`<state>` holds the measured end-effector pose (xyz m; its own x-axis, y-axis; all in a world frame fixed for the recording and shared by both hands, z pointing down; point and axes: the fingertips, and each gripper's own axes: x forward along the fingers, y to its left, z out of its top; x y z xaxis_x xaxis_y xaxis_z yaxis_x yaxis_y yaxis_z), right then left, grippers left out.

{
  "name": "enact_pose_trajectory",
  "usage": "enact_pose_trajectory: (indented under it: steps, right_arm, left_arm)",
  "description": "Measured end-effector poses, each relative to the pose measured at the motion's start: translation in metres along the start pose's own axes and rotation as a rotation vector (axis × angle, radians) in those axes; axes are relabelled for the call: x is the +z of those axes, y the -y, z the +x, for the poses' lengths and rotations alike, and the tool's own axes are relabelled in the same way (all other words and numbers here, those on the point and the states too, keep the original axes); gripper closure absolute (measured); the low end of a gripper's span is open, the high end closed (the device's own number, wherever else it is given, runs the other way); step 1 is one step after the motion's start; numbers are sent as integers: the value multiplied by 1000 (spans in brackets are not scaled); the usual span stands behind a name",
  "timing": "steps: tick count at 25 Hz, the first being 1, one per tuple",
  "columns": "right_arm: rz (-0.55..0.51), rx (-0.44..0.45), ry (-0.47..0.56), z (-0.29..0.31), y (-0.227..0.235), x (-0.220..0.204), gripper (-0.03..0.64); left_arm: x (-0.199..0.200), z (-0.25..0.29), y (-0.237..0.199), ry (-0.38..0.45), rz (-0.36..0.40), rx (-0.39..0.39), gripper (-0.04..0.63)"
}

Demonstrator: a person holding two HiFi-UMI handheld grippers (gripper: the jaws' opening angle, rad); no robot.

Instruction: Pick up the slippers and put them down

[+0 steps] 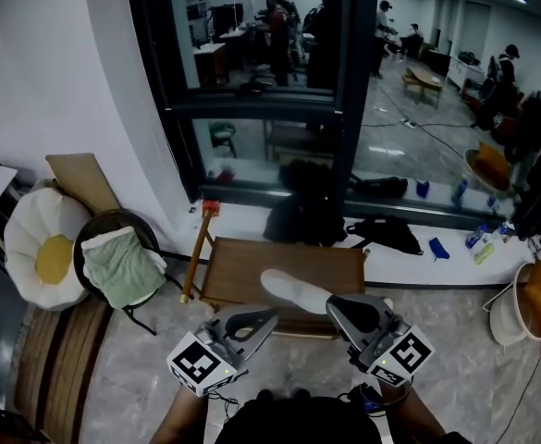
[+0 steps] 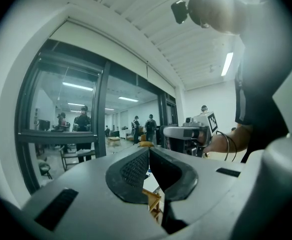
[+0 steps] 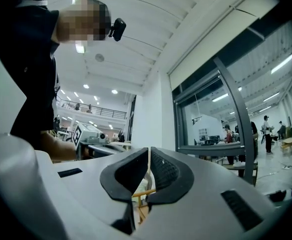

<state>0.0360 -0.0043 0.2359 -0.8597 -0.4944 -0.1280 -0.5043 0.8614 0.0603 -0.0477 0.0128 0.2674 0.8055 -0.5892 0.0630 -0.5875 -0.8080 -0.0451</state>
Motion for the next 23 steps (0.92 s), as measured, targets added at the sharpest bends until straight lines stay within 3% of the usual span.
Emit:
enact_pose_trajectory:
  steps: [9,16,23]
  right_arm:
    - [3,26,-22,3,-14,-10,584]
    - [-62,52,-51,2,-10,-4,584]
    - [-133,-6,-88,-20,22,10,584]
  left_arm:
    - [-8,-5,8,-7,3,-3,584]
    - [-3,-12,11,14,0,-4,584]
    - [-16,-7,14,-10,-19,-11,584]
